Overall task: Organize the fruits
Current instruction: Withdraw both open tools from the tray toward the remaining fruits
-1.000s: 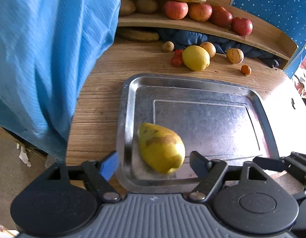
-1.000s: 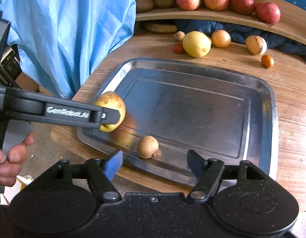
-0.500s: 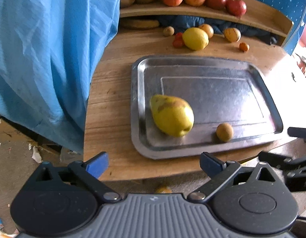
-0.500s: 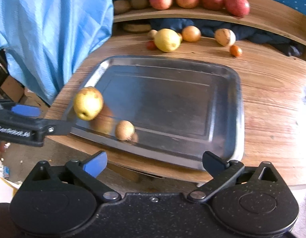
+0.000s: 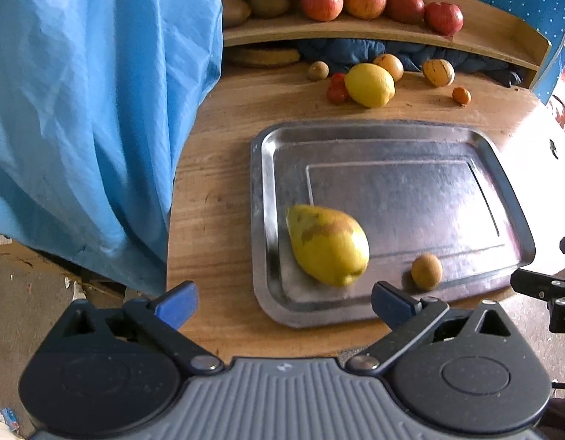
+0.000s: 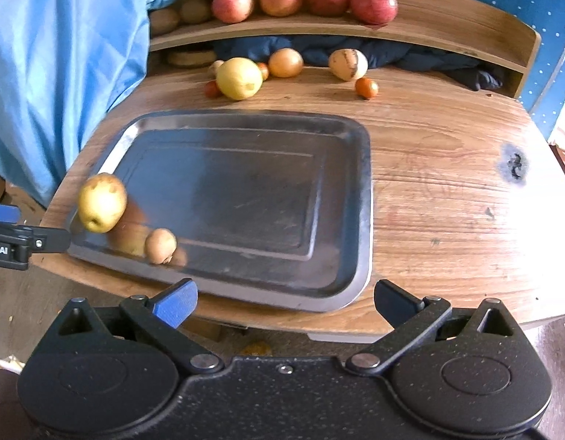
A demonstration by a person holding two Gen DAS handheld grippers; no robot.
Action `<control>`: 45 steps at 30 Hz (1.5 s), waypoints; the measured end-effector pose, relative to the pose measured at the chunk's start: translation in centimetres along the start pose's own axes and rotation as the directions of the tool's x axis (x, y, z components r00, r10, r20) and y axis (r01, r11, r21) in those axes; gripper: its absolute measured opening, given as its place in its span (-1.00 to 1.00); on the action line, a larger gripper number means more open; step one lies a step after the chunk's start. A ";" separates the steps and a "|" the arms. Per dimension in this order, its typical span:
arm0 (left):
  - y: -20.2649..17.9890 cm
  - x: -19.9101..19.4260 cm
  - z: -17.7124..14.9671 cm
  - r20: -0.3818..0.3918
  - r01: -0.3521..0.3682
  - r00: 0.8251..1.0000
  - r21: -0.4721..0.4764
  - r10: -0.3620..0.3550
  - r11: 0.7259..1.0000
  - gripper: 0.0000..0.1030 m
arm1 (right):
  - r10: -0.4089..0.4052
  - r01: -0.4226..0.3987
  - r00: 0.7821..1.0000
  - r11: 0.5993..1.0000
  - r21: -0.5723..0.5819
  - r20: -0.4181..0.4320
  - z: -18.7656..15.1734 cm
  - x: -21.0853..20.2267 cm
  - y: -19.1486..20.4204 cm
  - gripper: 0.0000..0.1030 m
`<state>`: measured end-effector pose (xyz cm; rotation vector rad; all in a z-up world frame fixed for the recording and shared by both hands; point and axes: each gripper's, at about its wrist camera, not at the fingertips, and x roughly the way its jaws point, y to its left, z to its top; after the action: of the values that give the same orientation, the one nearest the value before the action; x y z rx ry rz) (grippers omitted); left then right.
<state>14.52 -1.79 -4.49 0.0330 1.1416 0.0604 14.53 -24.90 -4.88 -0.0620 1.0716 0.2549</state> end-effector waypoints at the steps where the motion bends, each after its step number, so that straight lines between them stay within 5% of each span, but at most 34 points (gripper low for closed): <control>1: 0.1 0.1 0.3 0.002 -0.001 1.000 -0.001 0.001 1.000 0.99 | -0.002 0.002 1.000 1.000 0.005 0.001 0.2 0.1 -0.1 0.99; 14: 0.9 2.1 5.5 0.064 -0.002 0.998 0.005 0.002 1.000 0.99 | -0.007 0.006 1.000 0.999 0.040 0.028 4.0 2.0 -0.4 0.99; 34: 0.9 8.0 12.0 0.058 0.052 0.997 0.051 -0.055 0.997 0.99 | -0.029 0.015 0.984 0.997 0.077 0.175 8.4 2.7 0.0 0.99; 45: 1.0 11.3 15.5 0.024 0.080 0.996 0.087 -0.082 0.993 0.99 | -0.057 0.058 0.984 0.998 0.002 0.170 11.4 5.0 1.6 0.99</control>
<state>33.30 0.03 -8.29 0.0635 1.1164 -0.0610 26.17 -20.52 -3.64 -0.0728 0.8982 0.2058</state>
